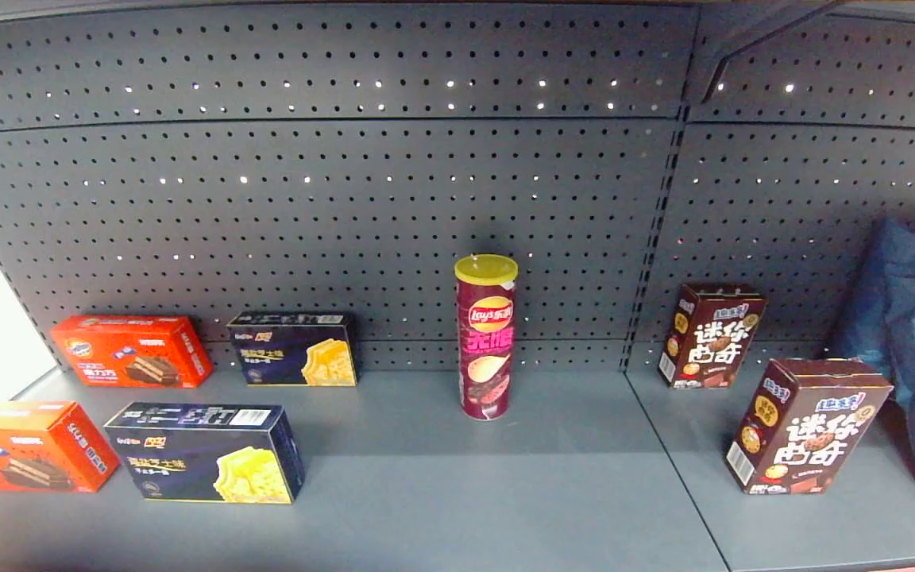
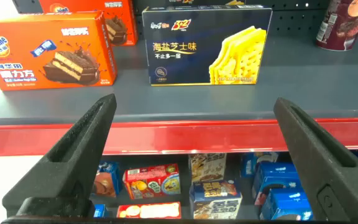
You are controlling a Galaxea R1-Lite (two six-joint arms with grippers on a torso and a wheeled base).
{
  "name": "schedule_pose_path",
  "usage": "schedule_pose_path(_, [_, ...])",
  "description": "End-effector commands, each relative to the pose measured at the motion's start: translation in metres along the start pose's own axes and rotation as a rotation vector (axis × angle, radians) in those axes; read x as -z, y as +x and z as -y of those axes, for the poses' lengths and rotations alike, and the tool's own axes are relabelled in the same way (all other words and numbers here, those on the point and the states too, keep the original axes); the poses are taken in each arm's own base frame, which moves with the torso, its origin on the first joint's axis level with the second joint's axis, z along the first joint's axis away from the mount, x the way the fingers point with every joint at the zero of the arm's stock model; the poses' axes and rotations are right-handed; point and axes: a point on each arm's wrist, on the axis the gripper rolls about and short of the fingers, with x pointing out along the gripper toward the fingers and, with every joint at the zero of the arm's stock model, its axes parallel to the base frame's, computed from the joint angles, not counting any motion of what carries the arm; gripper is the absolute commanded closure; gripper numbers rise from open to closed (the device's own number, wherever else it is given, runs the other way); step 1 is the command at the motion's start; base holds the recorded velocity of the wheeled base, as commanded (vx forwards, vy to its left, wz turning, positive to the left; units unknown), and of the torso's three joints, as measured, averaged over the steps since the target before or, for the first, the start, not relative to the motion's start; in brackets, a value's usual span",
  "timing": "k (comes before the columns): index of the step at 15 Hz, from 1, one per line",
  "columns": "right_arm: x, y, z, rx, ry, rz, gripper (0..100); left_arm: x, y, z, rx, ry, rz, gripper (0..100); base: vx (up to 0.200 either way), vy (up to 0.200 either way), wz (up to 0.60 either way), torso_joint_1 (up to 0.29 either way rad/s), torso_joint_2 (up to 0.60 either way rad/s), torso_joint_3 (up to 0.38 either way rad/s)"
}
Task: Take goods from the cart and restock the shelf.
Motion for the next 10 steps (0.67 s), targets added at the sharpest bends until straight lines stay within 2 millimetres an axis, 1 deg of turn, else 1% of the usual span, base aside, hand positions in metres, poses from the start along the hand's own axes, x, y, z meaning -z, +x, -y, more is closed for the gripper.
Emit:
schedule_pose_path(1, [-0.0001, 0.0001, 0.0000, 0.000, 0.000, -0.001, 0, 0.0000, 0.0001, 0.0000, 0.000, 0.000, -0.001, 0, 0.000, 0.000, 0.60, 0.002, 0.00, 0.007])
schedule_pose_path(10, [-0.0001, 0.0001, 0.0000, 0.000, 0.000, -0.001, 0, -0.0005, 0.0000, 0.0000, 0.001, 0.004, 0.000, 0, 0.000, 0.000, 0.60, 0.003, 0.00, 0.002])
